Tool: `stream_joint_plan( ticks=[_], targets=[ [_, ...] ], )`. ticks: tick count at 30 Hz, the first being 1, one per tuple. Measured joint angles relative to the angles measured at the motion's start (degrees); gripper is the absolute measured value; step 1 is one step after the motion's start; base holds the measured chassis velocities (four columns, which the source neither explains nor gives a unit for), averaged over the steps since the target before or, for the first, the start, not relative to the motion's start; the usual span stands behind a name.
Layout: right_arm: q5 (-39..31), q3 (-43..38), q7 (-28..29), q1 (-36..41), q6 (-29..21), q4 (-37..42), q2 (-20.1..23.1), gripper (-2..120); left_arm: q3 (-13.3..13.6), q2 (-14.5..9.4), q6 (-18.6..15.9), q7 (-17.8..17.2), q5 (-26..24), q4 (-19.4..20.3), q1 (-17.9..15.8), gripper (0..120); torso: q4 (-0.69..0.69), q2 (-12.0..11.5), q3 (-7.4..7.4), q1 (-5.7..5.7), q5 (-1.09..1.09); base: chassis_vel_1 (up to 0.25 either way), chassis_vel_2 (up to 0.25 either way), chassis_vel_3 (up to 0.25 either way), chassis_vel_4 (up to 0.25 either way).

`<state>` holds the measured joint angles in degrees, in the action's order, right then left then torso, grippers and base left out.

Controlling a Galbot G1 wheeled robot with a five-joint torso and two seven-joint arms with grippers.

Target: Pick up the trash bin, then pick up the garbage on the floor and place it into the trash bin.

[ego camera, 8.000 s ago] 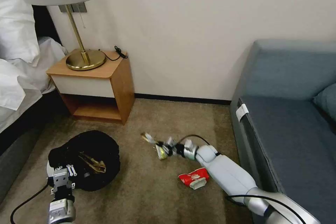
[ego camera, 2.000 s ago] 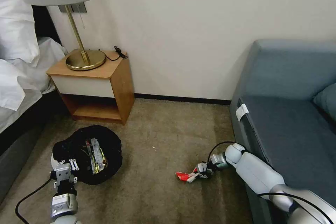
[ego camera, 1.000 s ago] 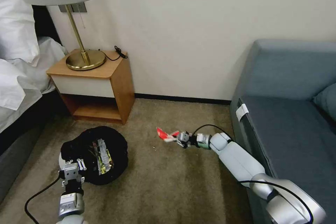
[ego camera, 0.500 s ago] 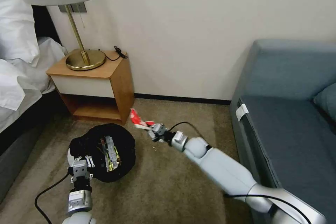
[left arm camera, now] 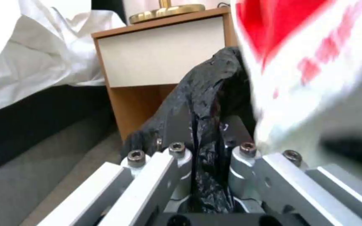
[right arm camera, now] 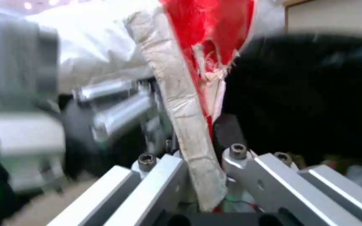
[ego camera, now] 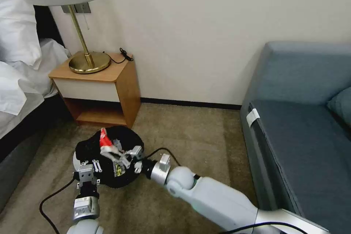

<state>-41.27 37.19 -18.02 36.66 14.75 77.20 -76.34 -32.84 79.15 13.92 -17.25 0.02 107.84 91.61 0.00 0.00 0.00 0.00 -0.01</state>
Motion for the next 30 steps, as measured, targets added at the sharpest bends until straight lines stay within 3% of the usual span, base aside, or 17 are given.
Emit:
stream_joint_plan(
  ticks=[15,18,20,26,28,30],
  targets=[
    [7.83,-4.19,-2.67,0.43,3.63,-12.87,-4.56,0,1.06,0.28,-0.07,-0.12,0.43,0.86,0.71,6,0.00,0.00,0.00,0.00,0.00,0.000,0.000,0.000,0.000],
    [8.77,-4.48,-2.03,0.61,3.78,-13.59,-4.71,10,0.99,0.28,0.03,-0.11,0.43,0.95,0.92,6,0.00,0.00,0.00,0.00,0.01,0.000,0.000,0.000,0.000],
    [9.59,-4.84,-1.16,0.84,3.79,-13.51,-4.48,28,0.43,0.27,0.53,-0.11,0.43,0.94,1.18,6,0.00,0.00,0.00,0.00,0.01,0.000,0.000,0.000,0.000],
    [11.33,-5.53,-0.09,1.04,3.79,-13.40,-3.83,49,0.23,0.55,1.38,-0.08,0.39,0.75,2.08,6,0.00,0.00,0.00,0.00,0.01,0.000,0.000,0.000,0.000],
    [11.64,-5.66,0.06,1.13,3.79,-13.44,-3.74,51,0.22,0.62,1.51,-0.08,0.39,0.73,2.22,6,0.00,0.00,0.00,0.00,0.01,0.000,0.000,0.000,0.000],
    [12.85,-6.36,0.53,1.67,3.76,-13.68,-3.50,64,0.17,0.81,1.97,-0.05,0.39,0.73,2.80,6,0.00,0.00,0.00,0.00,0.01,0.000,0.000,0.000,0.000]
  ],
)
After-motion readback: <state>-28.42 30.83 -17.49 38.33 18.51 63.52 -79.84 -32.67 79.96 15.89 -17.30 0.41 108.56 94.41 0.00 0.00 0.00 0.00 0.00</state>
